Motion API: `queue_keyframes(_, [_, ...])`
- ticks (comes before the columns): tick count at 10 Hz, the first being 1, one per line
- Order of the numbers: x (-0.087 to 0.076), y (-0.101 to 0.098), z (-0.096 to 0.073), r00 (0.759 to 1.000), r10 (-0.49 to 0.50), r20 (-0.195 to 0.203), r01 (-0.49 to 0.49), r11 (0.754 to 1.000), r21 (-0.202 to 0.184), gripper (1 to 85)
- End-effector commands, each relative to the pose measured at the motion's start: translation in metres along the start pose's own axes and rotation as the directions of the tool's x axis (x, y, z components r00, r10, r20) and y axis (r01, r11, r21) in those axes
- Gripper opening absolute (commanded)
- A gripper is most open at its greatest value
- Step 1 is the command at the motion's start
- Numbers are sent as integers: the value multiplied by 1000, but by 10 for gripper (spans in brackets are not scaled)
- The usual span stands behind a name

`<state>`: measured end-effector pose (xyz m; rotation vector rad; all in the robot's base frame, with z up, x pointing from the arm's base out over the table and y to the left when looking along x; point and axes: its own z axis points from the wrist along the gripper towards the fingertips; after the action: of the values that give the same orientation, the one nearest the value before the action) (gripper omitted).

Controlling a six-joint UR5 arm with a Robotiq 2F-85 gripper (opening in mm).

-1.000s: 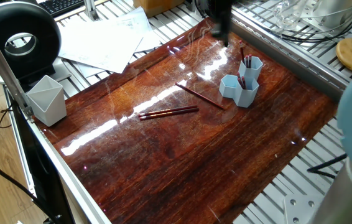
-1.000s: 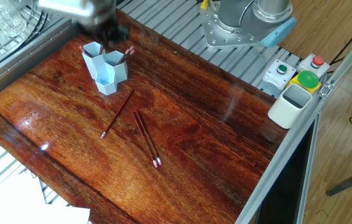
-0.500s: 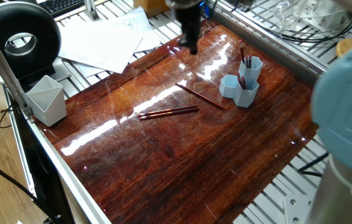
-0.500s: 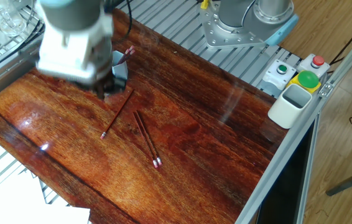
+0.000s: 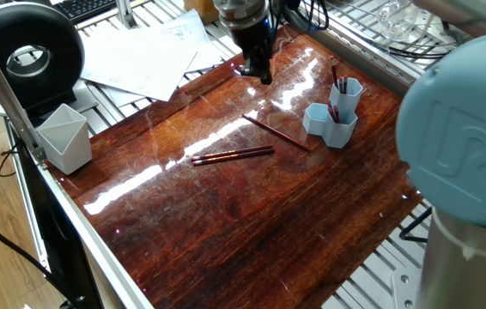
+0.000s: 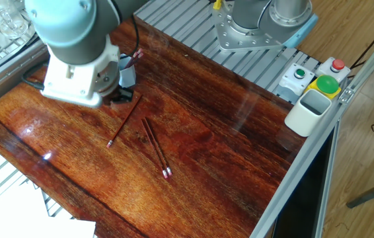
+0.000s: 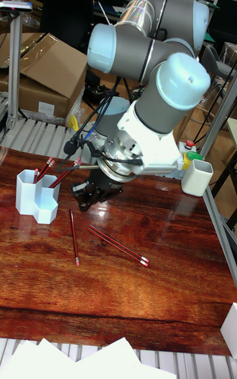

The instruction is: Put the pen into the pen holder

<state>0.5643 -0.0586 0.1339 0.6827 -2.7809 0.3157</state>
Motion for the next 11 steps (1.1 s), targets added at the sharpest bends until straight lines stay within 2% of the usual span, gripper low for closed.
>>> queue_keyframes(1, [23, 5, 1, 995, 36, -98, -37, 999, -18, 10])
queue_keyframes(2, [26, 3, 0, 993, 45, -109, -45, 999, -6, 10])
queue_keyframes(4, [18, 3, 2, 996, 29, -88, -31, 999, -15, 10])
queue_keyframes(5, [12, -1, 10, 995, 8, -98, -9, 1000, -16, 10])
queue_keyframes(7, [3, 0, 30, 997, 9, -80, -11, 1000, -26, 23])
queue_keyframes(8, [2, 2, 39, 997, -9, -73, 6, 999, -40, 133])
queue_keyframes(10, [-5, 13, 48, 999, 2, -54, -6, 997, -76, 200])
queue_keyframes(11, [-9, 13, 54, 999, 10, -45, -13, 997, -72, 207])
